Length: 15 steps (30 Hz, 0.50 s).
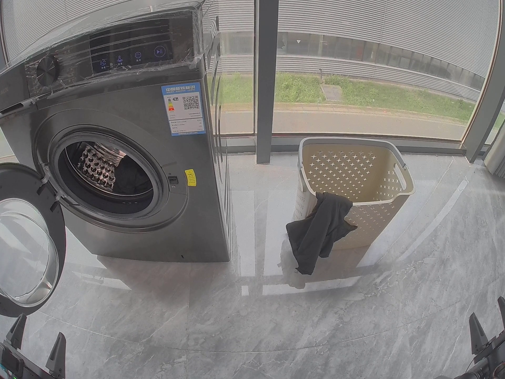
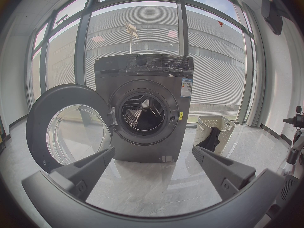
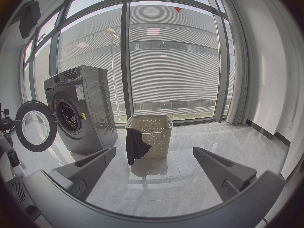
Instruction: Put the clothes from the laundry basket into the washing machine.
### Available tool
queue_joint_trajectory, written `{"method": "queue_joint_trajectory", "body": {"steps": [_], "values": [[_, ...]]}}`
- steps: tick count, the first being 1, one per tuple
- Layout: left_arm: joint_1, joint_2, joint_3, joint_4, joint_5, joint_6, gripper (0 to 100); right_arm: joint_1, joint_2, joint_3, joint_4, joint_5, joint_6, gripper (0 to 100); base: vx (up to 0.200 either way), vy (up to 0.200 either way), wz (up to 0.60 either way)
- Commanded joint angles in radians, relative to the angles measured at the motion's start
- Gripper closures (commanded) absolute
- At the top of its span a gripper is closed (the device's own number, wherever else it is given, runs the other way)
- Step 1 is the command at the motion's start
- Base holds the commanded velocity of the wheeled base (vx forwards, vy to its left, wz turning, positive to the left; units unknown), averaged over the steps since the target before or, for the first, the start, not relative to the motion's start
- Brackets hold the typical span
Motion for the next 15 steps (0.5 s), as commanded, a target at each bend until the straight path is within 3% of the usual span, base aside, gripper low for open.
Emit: {"method": "queue_joint_trajectory", "body": {"steps": [1, 15], "values": [[0.0, -0.015, 0.016, 0.0, 0.0, -0.001, 0, 0.0, -0.015, 0.012, 0.0, 0.0, 0.0, 0, 0.0, -0.2, 0.0], [0.0, -0.015, 0.016, 0.0, 0.0, 0.001, 0, 0.0, -0.015, 0.012, 0.0, 0.0, 0.0, 0, 0.0, -0.2, 0.0]]}}
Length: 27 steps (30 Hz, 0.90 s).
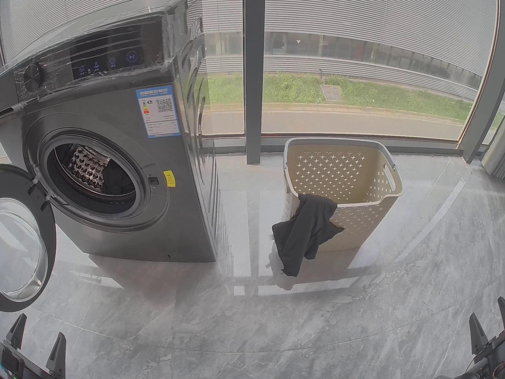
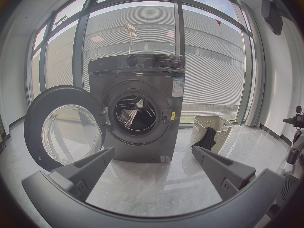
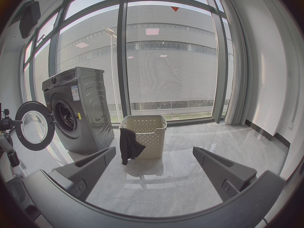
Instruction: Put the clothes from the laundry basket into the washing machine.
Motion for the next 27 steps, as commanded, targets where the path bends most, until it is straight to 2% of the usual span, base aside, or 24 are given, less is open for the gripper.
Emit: {"method": "queue_joint_trajectory", "body": {"steps": [1, 13, 27], "values": [[0.0, -0.015, 0.016, 0.0, 0.0, 0.001, 0, -0.002, -0.015, 0.012, 0.0, 0.0, 0.0, 0, 0.0, -0.2, 0.0], [0.0, -0.015, 0.016, 0.0, 0.002, -0.001, 0, 0.0, -0.015, 0.012, 0.0, 0.0, 0.0, 0, 0.0, -0.2, 0.0], [0.0, -0.015, 0.016, 0.0, 0.002, -0.001, 0, 0.0, -0.015, 0.012, 0.0, 0.0, 0.0, 0, 0.0, 0.0, 0.0]]}}
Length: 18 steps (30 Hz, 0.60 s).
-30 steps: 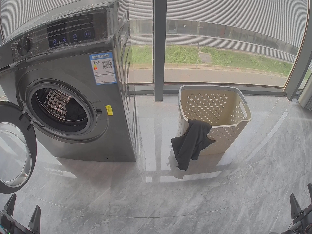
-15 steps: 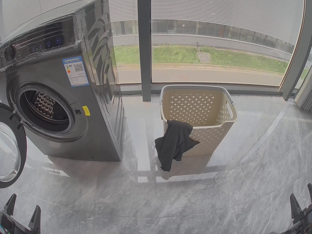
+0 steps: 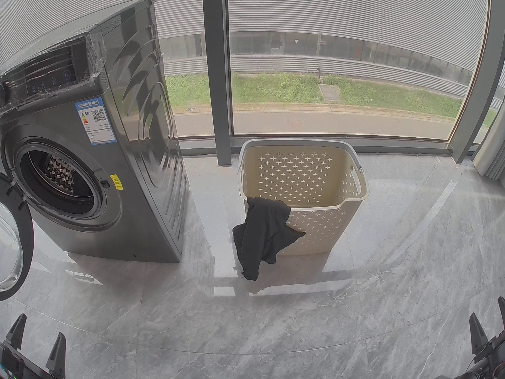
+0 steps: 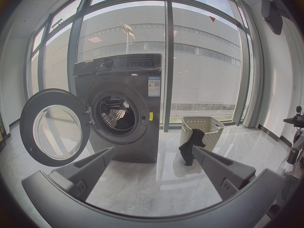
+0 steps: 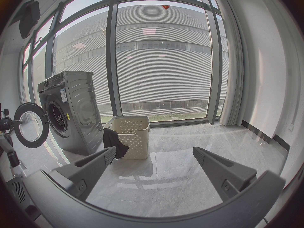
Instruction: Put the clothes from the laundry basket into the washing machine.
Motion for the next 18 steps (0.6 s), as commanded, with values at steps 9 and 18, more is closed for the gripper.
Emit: {"method": "queue_joint_trajectory", "body": {"steps": [9, 18], "values": [[0.0, -0.016, 0.015, -0.001, 0.0, -0.002, 0, 0.0, -0.016, 0.012, 0.0, 0.0, 0.0, 0, 0.178, 0.0, 0.0], [0.0, -0.016, 0.015, 0.001, 0.0, -0.002, 0, 0.0, -0.016, 0.012, 0.0, 0.0, 0.0, 0, 0.2, 0.0, 0.0]]}}
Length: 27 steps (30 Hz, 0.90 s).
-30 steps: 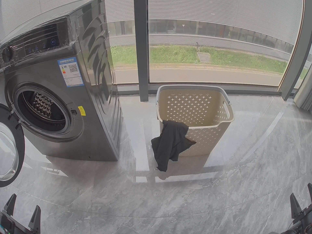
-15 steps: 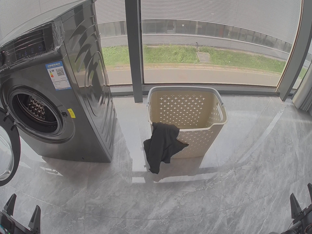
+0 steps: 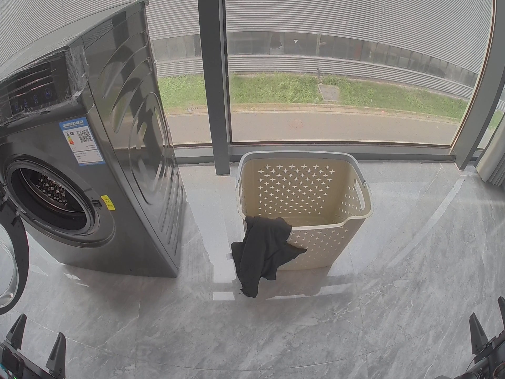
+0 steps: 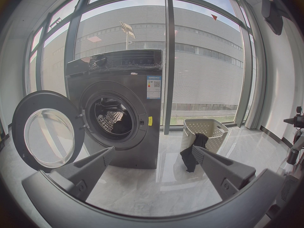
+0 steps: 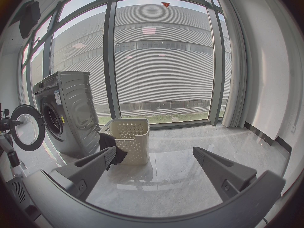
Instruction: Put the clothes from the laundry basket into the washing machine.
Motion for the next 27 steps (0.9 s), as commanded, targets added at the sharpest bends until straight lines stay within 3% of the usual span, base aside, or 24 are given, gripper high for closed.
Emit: {"method": "queue_joint_trajectory", "body": {"steps": [1, 4, 13, 22, 27], "values": [[0.0, -0.016, 0.015, 0.0, 0.001, 0.0, 0, 0.0, -0.016, 0.012, 0.0, 0.0, 0.0, 0, 0.2, 0.0, 0.0], [0.0, -0.016, 0.015, -0.001, 0.001, 0.001, 0, 0.0, -0.016, 0.012, 0.0, 0.0, 0.0, 0, 0.2, 0.0, 0.0], [-0.001, -0.016, 0.015, -0.001, 0.001, 0.001, 0, -0.002, -0.016, 0.012, 0.0, 0.0, 0.0, 0, 0.0, 0.0, 0.0], [-0.001, -0.016, 0.015, -0.001, 0.001, 0.001, 0, -0.002, -0.016, 0.012, 0.0, 0.0, 0.0, 0, 0.0, 0.2, 0.0], [-0.001, -0.016, 0.015, -0.001, 0.001, 0.001, 0, -0.002, -0.016, 0.012, 0.001, 0.0, -0.002, 0, 0.0, 0.0, 0.0]]}}
